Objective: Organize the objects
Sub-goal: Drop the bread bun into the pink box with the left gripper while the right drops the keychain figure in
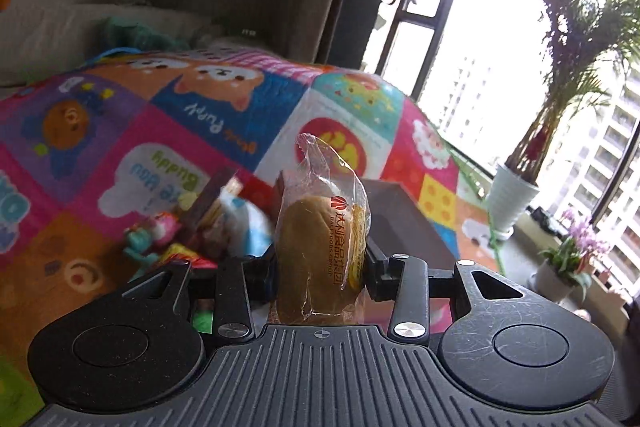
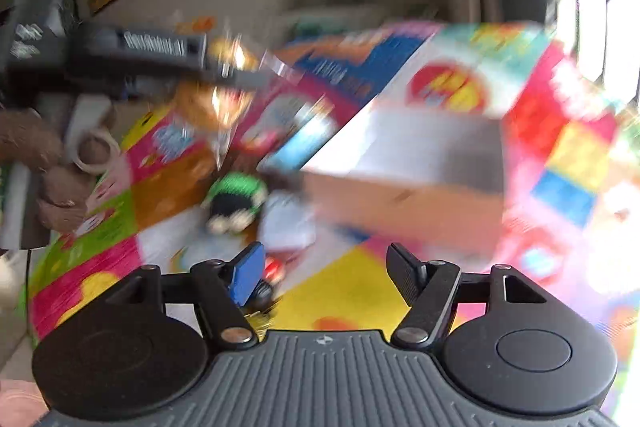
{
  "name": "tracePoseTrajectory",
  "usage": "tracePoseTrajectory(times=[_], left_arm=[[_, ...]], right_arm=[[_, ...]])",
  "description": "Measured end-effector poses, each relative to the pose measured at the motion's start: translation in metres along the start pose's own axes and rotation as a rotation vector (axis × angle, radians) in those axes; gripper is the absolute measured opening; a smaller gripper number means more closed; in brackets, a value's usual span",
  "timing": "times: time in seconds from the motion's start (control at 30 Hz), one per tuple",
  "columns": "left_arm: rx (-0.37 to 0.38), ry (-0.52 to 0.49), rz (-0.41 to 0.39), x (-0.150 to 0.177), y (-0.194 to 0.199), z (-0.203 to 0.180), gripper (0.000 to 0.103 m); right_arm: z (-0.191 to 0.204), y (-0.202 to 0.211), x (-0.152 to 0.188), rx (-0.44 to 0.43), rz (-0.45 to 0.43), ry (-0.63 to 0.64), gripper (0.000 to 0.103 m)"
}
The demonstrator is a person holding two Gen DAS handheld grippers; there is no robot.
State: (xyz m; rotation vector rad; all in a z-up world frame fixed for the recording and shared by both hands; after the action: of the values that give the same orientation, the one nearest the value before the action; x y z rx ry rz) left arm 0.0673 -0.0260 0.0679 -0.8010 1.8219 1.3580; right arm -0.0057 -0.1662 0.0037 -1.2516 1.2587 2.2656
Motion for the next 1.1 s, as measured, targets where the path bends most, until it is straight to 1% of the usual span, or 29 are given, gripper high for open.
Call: tracePoseTrajectory(times=[0.03,0.1,0.17,0.2,0.23,0.3,0.37,0.4,0.47,0.53,0.6,0.63,0.67,0.7,0.73,0.8,0.83,0.87,0.93,0.97,1.03,1.1], left_arm=[[-0.015,0.004,0.008,0.001,0.001,0.007,0.043],[-0.038,0.015,0.020,0.004,0.003,0.018,0.043],[-0.044,0.016,0.030,0.007,0.006,0.022,0.044],[-0.042,0.015,0.035,0.010,0.007,0.023,0.044],[-0.038,0.012,0.038,0.011,0.009,0.022,0.044],[-0.024,0.014,0.046,0.013,0.009,0.020,0.044],[-0.003,0.024,0.043,0.011,0.008,0.017,0.044],[0.011,0.040,0.033,0.006,0.006,0.014,0.044],[0.052,0.081,0.001,-0.013,-0.001,0.001,0.044],[0.101,0.114,-0.044,-0.038,-0.018,-0.018,0.044],[0.138,0.149,-0.059,-0.056,-0.046,-0.036,0.045],[0.145,0.166,-0.047,-0.060,-0.065,-0.044,0.045],[0.141,0.178,-0.019,-0.059,-0.085,-0.051,0.045],[0.135,0.177,0.025,-0.052,-0.106,-0.056,0.045],[0.121,0.166,0.088,-0.041,-0.128,-0.061,0.045],[0.062,0.151,0.213,-0.012,-0.164,-0.064,0.045],[0.022,0.150,0.248,0.000,-0.172,-0.060,0.045],[0.008,0.157,0.248,0.005,-0.174,-0.056,0.045],[0.026,0.150,0.191,0.002,-0.161,-0.048,0.045],[0.028,0.152,0.150,-0.003,-0.149,-0.042,0.045],[0.038,0.163,0.057,-0.015,-0.117,-0.027,0.045],[0.050,0.165,-0.011,-0.022,-0.087,-0.008,0.045]], right_arm=[[0.005,-0.015,0.003,-0.020,0.028,0.002,0.068],[0.013,-0.042,0.007,-0.019,0.077,0.019,0.067],[0.019,-0.063,0.013,-0.004,0.126,0.042,0.056],[0.021,-0.072,0.017,0.002,0.160,0.056,0.034],[0.022,-0.079,0.020,0.018,0.191,0.067,0.031],[0.022,-0.076,0.018,0.031,0.186,0.077,0.031],[0.015,-0.054,0.007,0.056,0.132,0.085,0.030],[0.010,-0.038,-0.001,0.069,0.088,0.083,0.028],[-0.005,-0.005,-0.020,0.105,-0.004,0.058,0.028],[-0.025,0.026,-0.036,0.183,-0.089,0.045,0.028],[-0.043,0.045,-0.044,0.255,-0.138,0.034,0.028],[-0.052,0.053,-0.046,0.279,-0.154,0.020,0.028],[-0.060,0.058,-0.045,0.295,-0.165,0.006,0.028],[-0.067,0.061,-0.045,0.310,-0.173,-0.008,0.028],[-0.074,0.064,-0.043,0.323,-0.179,-0.025,0.028],[-0.083,0.067,-0.042,0.336,-0.179,-0.051,0.028],[-0.088,0.066,-0.041,0.344,-0.176,-0.059,0.028],[-0.091,0.065,-0.042,0.352,-0.174,-0.062,0.028],[-0.094,0.064,-0.044,0.353,-0.177,-0.062,0.028],[-0.097,0.066,-0.046,0.344,-0.179,-0.068,0.028],[-0.102,0.062,-0.054,0.315,-0.183,-0.100,0.028],[-0.107,0.054,-0.069,0.281,-0.192,-0.145,0.028]])
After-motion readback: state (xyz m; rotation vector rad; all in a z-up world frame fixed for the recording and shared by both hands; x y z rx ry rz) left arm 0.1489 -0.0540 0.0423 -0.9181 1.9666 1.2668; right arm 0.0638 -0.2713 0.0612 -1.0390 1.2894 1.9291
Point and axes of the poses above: each gripper's, at about its wrist camera, not at the fingertips, and y roughly against the way its jaws point, z to its left, x to its underside, the point moved 10 cm from there along -y, roughly the way its jaws point, and after that the axes turned 8 degrees about -x, right-handed, at the moved point
